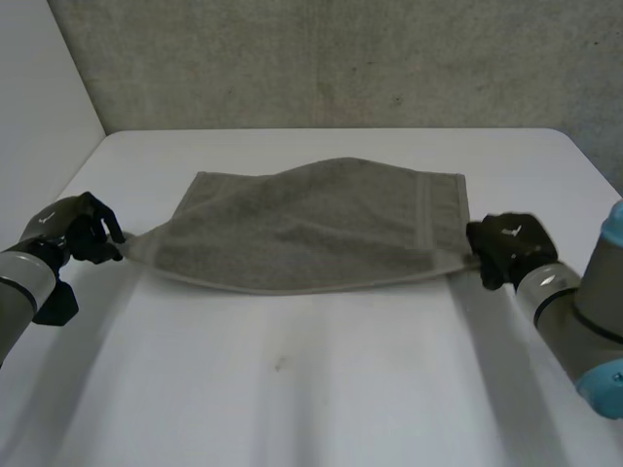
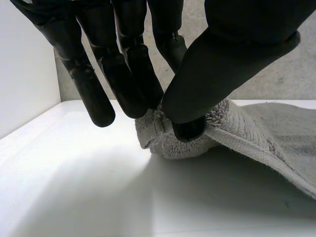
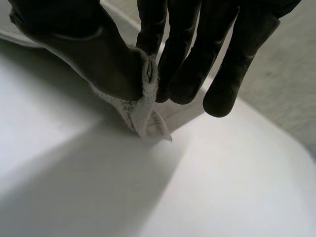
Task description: Fold the towel.
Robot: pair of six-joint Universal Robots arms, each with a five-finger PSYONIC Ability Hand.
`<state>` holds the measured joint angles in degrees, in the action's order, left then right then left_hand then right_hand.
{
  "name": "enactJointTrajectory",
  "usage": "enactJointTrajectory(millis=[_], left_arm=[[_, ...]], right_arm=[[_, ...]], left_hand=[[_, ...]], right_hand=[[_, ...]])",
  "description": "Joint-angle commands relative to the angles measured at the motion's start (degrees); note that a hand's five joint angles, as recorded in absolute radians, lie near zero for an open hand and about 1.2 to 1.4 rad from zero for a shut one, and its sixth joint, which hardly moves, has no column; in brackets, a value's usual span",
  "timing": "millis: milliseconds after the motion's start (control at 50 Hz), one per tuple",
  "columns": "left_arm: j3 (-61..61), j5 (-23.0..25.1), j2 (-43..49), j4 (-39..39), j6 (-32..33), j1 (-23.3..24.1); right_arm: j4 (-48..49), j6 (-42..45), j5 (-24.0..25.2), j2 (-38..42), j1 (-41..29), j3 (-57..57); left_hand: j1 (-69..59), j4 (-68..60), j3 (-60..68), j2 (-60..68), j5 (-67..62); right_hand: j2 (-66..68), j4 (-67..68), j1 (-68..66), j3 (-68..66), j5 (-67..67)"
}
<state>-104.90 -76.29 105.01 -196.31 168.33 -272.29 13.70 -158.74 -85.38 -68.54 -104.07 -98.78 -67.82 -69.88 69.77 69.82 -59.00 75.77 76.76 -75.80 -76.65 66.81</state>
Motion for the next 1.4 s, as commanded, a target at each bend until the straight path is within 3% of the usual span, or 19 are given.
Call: enactJointTrajectory(millis=[20, 160, 200, 260, 300, 420, 580, 620, 640, 680, 740, 860, 920, 940, 960, 980, 1000, 1220, 1400], left_arm=[[-1.35, 0.0, -4.19, 1.45, 0.68, 0.0], [-5.84, 1.5, -14.84, 7.96, 3.93, -2.37], [-9.17, 4.99, -21.4, 11.46, 10.93, -5.69], [-10.76, 7.21, -24.42, 13.06, 15.01, -6.85], [-13.48, 10.97, -28.27, 15.16, 21.57, -7.81], [-15.16, 12.66, -28.81, 15.87, 25.29, -7.82], [-6.11, 11.96, -12.2, 14.03, 24.24, -2.46], [2.37, 8.38, -2.84, 13.85, 22.05, 2.44], [2.42, 8.35, -2.8, 13.85, 22.04, 2.46], [12.13, 2.49, 5.69, 14.37, 20.55, 6.32], [19.53, -1.74, 10.98, 14.99, 19.67, 7.73], [21.76, -0.7, 12.23, 16.75, 19.4, 8.62], [20.0, 2.46, 9.68, 18.16, 19.4, 8.27], [18.08, 4.73, 7.42, 19.2, 19.4, 7.83], [18.06, 4.75, 7.4, 19.21, 19.4, 7.83], [15.89, 7.1, 4.96, 20.43, 19.75, 7.48], [13.69, 9.38, 2.41, 21.49, 19.75, 7.04], [-7.05, 16.96, -20.17, 20.54, 21.24, 1.76], [-18.15, 17.32, -23.45, 15.96, 31.79, -1.31]], right_arm=[[-5.76, 6.39, 0.48, -7.64, 3.5, -0.71], [-20.99, 22.51, 2.32, -16.36, 11.52, -1.5], [-25.54, 27.5, 2.24, -21.26, 15.11, -1.32], [-27.94, 29.1, 3.03, -23.57, 16.35, -1.15], [-32.83, 30.5, 6.87, -25.93, 17.84, -0.62], [-35.76, 30.51, 12.78, -25.85, 18.2, 0.52], [-34.26, 29.8, 12.96, -10.73, 16.88, 8.34], [-33.83, 28.76, 10.25, -4.0, 14.7, 13.85], [-33.82, 28.75, 10.23, -3.97, 14.68, 13.88], [-33.91, 26.83, 7.52, 2.51, 12.15, 20.18], [-34.0, 24.8, 5.58, 6.3, 11.08, 24.06], [-33.56, 22.16, 5.66, 7.28, 10.38, 25.04], [-32.59, 21.1, 5.49, 7.02, 9.94, 24.43], [-31.98, 21.1, 5.4, 6.67, 9.94, 23.82], [-31.98, 21.1, 5.4, 6.67, 9.94, 23.81], [-31.46, 21.1, 5.57, 6.23, 9.94, 22.86], [-30.84, 21.02, 5.58, 5.79, 10.02, 21.98], [-26.62, 21.19, 5.75, 2.36, 10.03, 13.98], [-25.12, 21.37, 5.66, 0.96, 9.85, 10.37]], left_hand=[[-12.18, -10.12, 10.23, 10.18, -11.0], [-12.18, -10.12, 10.23, 10.18, -11.0], [-12.18, -10.12, 10.23, 10.18, -11.0], [-12.18, -10.12, 10.23, 10.18, -11.0], [-12.18, -10.12, 10.23, 10.18, -11.0], [-12.18, -10.12, 10.23, 10.18, -11.0], [-12.18, -10.12, 10.23, 10.18, -11.0], [-12.18, -10.12, 10.23, 10.18, -11.0], [-12.18, -10.12, 10.23, 10.18, -11.0], [-12.18, -10.12, 10.23, 10.18, -11.0], [-12.18, -10.12, 10.23, 10.18, -11.0], [-12.18, -10.12, 10.23, 10.18, -11.0], [-8.5, -6.44, 6.55, 6.51, -7.32], [14.98, 17.04, -16.93, -16.97, 16.16], [15.22, 17.28, -17.16, -17.21, 16.39], [32.04, 34.1, -33.99, -34.03, 33.21], [35.87, 37.93, -37.82, -37.86, 37.05], [44.98, 47.04, -46.93, -46.98, 46.16], [44.66, 46.72, -46.6, -46.65, 45.83]], right_hand=[[4.23, 3.24, -4.2, -3.35, 3.19], [4.23, 3.24, -4.2, -3.35, 3.19], [4.23, 3.24, -4.2, -3.35, 3.19], [4.23, 3.24, -4.2, -3.35, 3.19], [4.23, 3.24, -4.2, -3.35, 3.19], [4.23, 3.24, -4.2, -3.35, 3.19], [4.23, 3.24, -4.2, -3.35, 3.19], [4.23, 3.24, -4.2, -3.35, 3.19], [4.23, 3.24, -4.2, -3.35, 3.19], [4.23, 3.24, -4.2, -3.35, 3.19], [4.23, 3.24, -4.2, -3.35, 3.19], [4.23, 3.24, -4.2, -3.35, 3.19], [4.23, 3.24, -4.2, -3.35, 3.19], [4.23, 3.24, -4.2, -3.35, 3.19], [4.23, 3.24, -4.2, -3.35, 3.19], [4.23, 3.24, -4.2, -3.35, 3.19], [4.23, 3.24, -4.2, -3.35, 3.19], [4.23, 3.24, -4.2, -3.35, 3.19], [4.23, 3.24, -4.2, -3.35, 3.19]])
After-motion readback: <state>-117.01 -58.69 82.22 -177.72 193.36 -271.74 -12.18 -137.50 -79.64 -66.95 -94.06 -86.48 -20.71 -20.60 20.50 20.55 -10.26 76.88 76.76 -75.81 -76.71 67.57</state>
